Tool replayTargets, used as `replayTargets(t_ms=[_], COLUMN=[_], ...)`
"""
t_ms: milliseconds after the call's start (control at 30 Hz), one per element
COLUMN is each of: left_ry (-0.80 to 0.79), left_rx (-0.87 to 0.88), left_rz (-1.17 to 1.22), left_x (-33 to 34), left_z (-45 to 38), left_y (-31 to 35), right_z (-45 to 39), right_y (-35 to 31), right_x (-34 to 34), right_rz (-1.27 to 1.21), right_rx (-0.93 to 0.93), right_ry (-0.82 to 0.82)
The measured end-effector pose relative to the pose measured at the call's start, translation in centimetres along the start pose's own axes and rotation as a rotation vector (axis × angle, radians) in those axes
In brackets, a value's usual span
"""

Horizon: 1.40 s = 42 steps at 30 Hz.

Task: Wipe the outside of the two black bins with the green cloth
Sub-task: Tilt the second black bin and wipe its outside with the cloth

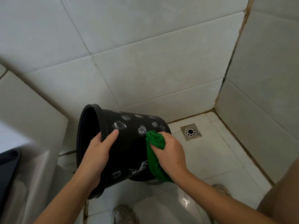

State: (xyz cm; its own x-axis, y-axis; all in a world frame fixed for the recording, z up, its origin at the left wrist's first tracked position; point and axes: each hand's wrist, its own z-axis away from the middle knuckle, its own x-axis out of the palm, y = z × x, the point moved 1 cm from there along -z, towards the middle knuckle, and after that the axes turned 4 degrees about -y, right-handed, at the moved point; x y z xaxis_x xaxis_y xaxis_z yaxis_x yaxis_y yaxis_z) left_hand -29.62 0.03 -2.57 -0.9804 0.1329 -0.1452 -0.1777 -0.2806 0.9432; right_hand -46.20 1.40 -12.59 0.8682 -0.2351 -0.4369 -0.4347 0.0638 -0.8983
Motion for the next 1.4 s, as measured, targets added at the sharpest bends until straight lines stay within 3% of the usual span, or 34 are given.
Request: replayTargets(t_ms=[233, 467, 533, 700, 800, 900, 1067, 1233, 1400], left_ry=[-0.033, -0.08, -0.077, -0.064, -0.075, -0.081, -0.095, -0.102, -0.113], left_rx=[0.073, 0.031, 0.028, 0.014, 0.022, 0.027, 0.031, 0.029, 0.022], left_rz=[-0.009, 0.092, 0.109, 0.117, 0.085, 0.062, 0.049, 0.019, 0.03], left_x=[0.6, 0.5, 0.3, 0.4, 1.0, 1.3, 1.3, 1.4, 1.1], left_z=[-0.4, 0.0, 0.0, -0.2, -0.4, -0.7, -0.8, -0.5, -0.8], left_y=[0.2, 0.0, 0.0, 0.0, 0.1, 0.0, -0.2, -0.6, -0.3], right_z=[-0.2, 1.6, 1.2, -0.5, -1.3, -1.6, -1.6, -3.2, -2.7], right_y=[0.3, -1.7, -0.3, 4.2, 4.9, 4.7, 2.9, 5.2, 4.2], right_x=[0.0, 1.9, 1.9, 0.8, 0.4, 0.1, -0.3, -1.8, -0.8], right_rz=[-0.029, -0.016, 0.004, 0.058, 0.033, -0.001, 0.071, 0.074, -0.135], right_rx=[-0.032, -0.373, -0.33, 0.091, 0.192, 0.18, -0.034, 0.245, 0.118], right_ry=[0.092, -0.001, 0.049, 0.186, 0.199, 0.163, -0.003, 0.014, -0.018])
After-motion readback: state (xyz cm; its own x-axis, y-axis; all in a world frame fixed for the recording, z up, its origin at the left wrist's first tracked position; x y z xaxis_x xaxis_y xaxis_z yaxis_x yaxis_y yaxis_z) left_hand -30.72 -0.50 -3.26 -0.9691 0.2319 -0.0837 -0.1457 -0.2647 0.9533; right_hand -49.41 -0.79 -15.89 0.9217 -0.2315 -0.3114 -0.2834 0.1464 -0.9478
